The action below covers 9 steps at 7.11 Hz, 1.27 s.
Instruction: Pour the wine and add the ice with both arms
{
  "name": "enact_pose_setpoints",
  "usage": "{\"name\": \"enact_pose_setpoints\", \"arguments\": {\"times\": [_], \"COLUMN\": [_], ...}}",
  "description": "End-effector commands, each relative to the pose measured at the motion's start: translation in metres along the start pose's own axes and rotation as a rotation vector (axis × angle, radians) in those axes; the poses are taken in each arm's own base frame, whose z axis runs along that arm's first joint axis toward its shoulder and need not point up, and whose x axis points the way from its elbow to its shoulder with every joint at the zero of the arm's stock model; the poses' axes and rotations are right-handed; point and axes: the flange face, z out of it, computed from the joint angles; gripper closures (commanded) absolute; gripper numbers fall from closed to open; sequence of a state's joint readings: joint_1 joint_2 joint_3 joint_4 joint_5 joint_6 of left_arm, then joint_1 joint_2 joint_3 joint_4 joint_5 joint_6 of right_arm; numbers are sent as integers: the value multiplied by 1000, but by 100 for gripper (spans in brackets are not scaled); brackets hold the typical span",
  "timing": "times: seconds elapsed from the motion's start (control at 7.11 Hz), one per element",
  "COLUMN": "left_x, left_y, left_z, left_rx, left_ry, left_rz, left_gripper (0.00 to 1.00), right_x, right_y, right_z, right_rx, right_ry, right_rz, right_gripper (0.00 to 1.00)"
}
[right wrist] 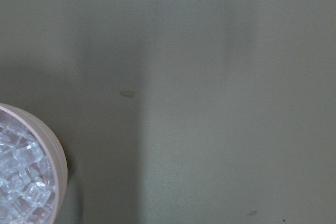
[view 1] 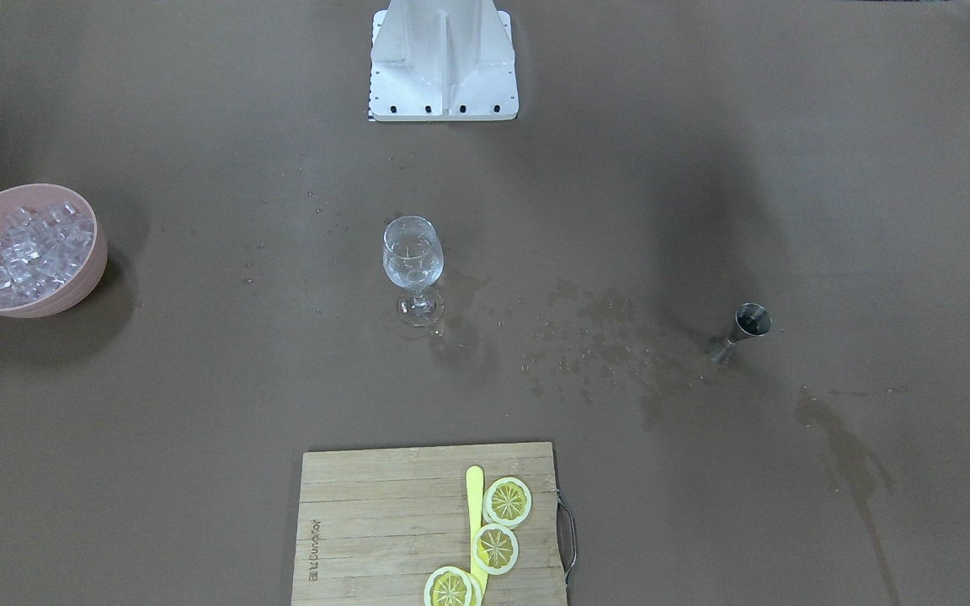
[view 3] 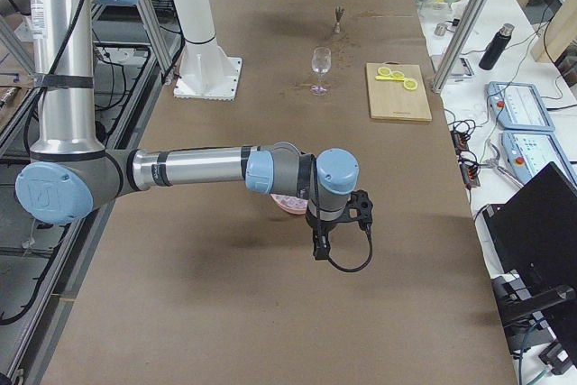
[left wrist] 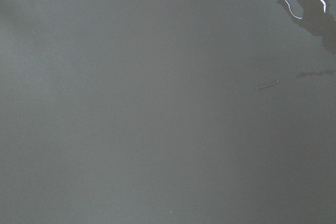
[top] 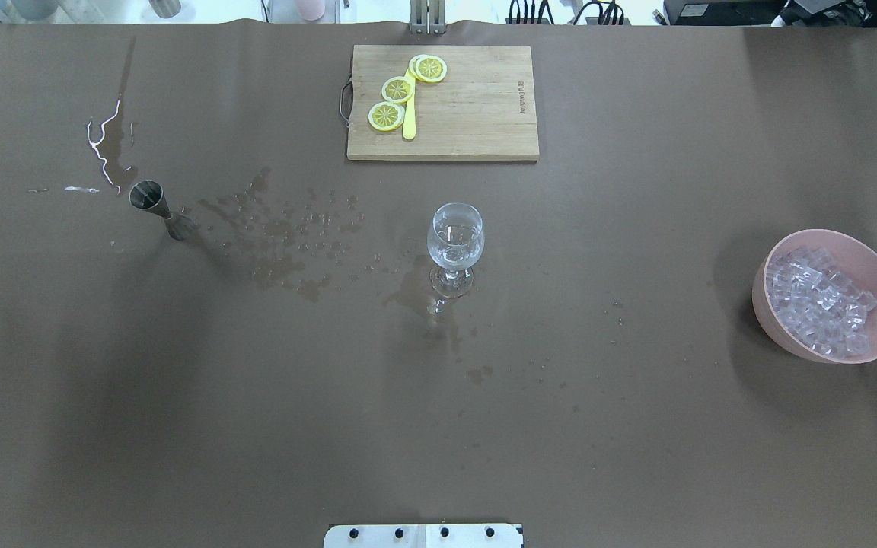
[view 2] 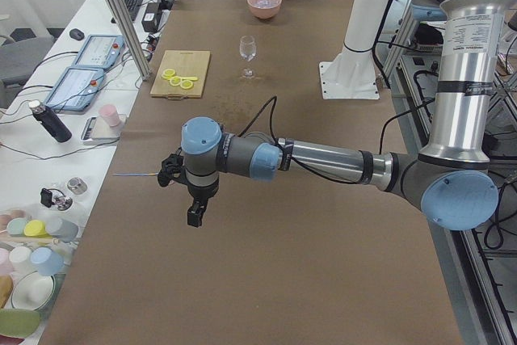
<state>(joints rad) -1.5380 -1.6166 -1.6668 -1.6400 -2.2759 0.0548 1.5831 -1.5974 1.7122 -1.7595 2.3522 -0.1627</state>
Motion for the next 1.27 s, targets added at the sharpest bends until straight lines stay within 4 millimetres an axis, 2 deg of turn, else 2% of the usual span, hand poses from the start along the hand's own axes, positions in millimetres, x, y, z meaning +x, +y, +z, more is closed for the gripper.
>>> {"name": "enact_pose_setpoints", "arguments": {"times": [0.0,0.14,0.42,0.56,0.7,0.84,0.98,1.12], "left_x": [9,27,103,151,208,248,292,336], "left_y": [-4,-9,-17,-18,-13,-5,1,10], "left_z": [1,-19,-65,-83,-94,-103,-96,-76], "left_rx": [-4,24,94,122,133,135,165,207], "left_ry": [2,4,34,70,116,153,112,52], "left_rz": [10,-16,-180,-258,-323,-356,-396,-435], "left_gripper": [2,2,2,2,2,2,2,2], "right_x": [-1,-2,-2,1,0,1,0,1], "right_y": [0,0,0,4,4,5,4,5], "right_z": [-1,0,0,3,3,3,3,3], "right_rx": [2,3,3,-4,-3,-4,-3,-4], "right_ry": [-2,-14,-16,-17,-17,-17,-17,-16], "right_rz": [-1,0,0,5,4,5,4,5], "right_gripper": [0,0,0,0,0,0,0,0]}}
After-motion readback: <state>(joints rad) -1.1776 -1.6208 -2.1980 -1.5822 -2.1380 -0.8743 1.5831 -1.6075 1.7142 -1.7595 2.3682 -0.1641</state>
